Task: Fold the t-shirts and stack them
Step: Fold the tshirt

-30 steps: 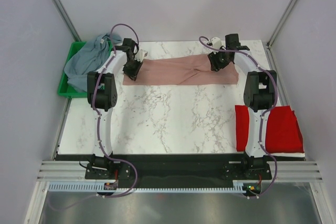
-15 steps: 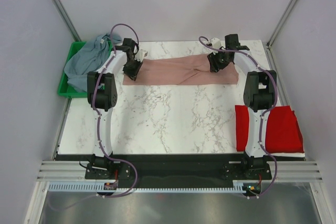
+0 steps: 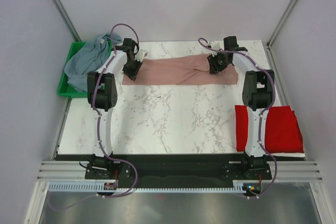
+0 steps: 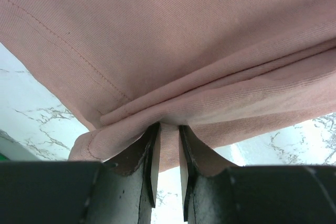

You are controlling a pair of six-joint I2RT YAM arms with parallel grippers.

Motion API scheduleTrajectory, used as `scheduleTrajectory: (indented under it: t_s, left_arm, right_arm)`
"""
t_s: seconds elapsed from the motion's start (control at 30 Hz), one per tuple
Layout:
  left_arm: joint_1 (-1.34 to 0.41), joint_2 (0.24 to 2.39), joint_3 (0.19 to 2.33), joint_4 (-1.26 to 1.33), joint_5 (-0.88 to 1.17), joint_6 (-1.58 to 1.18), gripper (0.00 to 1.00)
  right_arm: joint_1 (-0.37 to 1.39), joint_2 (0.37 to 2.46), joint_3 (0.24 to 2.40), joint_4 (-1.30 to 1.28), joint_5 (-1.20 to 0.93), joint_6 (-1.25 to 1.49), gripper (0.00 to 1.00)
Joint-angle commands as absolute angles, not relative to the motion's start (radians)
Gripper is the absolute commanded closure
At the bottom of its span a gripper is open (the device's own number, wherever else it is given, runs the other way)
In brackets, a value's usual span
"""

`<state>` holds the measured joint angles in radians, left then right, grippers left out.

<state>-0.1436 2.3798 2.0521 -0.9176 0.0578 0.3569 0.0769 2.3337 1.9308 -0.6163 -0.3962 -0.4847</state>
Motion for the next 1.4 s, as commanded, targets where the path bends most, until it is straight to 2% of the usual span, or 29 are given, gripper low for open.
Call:
scheduleTrajectory:
  t_s: [0.0, 0.03, 0.07, 0.3, 0.5, 0.8, 0.87, 0.9, 0.93, 0.97, 1.03, 1.2, 1.37]
  left_arm:
    - [-0.144, 2.401, 2.074, -0.917, 0.031, 0.371, 0.73]
    - [-0.144, 2.401, 2.074, -0.917, 0.031, 0.370, 0.73]
    - [-0.144, 2.401, 2.074, -0.917, 0.031, 0.371, 0.73]
    - [-0.144, 2.402, 2.069, -0.916, 0.031, 0.368, 0.73]
    - [-0.146, 2.402, 2.072, -0.916, 0.035, 0.367, 0.73]
    - [-0.146, 2.378, 2.063, -0.916, 0.035, 0.367, 0.73]
    - [-0.146, 2.372, 2.059, -0.916, 0.034, 0.368, 0.73]
    - [-0.147, 2.370, 2.057, -0.916, 0.032, 0.367, 0.73]
    - [-0.147, 2.367, 2.056, -0.914, 0.029, 0.368, 0.73]
    - [-0.147, 2.365, 2.056, -0.916, 0.023, 0.368, 0.73]
    - [-0.147, 2.347, 2.057, -0.914, 0.017, 0.365, 0.73]
    - [-0.147, 2.249, 2.057, -0.896, 0.009, 0.350, 0.72]
    - [-0.147, 2.175, 2.042, -0.893, 0.090, 0.426, 0.68]
  right_arm:
    - [0.084, 2.336, 1.967, -0.618, -0.434, -0.472, 0.57]
    - [0.083, 2.341, 1.968, -0.618, -0.439, -0.471, 0.62]
    - [0.084, 2.344, 1.976, -0.618, -0.439, -0.469, 0.71]
    - [0.083, 2.329, 2.017, -0.614, -0.452, -0.489, 0.94]
    - [0.094, 2.332, 2.078, -0.588, -0.456, -0.485, 0.98]
    - [0.146, 2.470, 2.278, -0.561, -0.405, -0.494, 0.99]
    - [0.164, 2.508, 2.321, -0.540, -0.376, -0.485, 0.91]
    - [0.170, 2.523, 2.330, -0.523, -0.358, -0.474, 0.82]
    - [0.178, 2.529, 2.339, -0.506, -0.336, -0.465, 0.63]
    - [0.181, 2.530, 2.344, -0.467, -0.303, -0.453, 0.56]
    - [0.186, 2.526, 2.364, -0.434, -0.273, -0.408, 0.50]
    - [0.184, 2.429, 2.369, -0.370, -0.212, -0.342, 0.47]
    - [0.172, 2.261, 2.143, -0.238, -0.224, -0.336, 0.43]
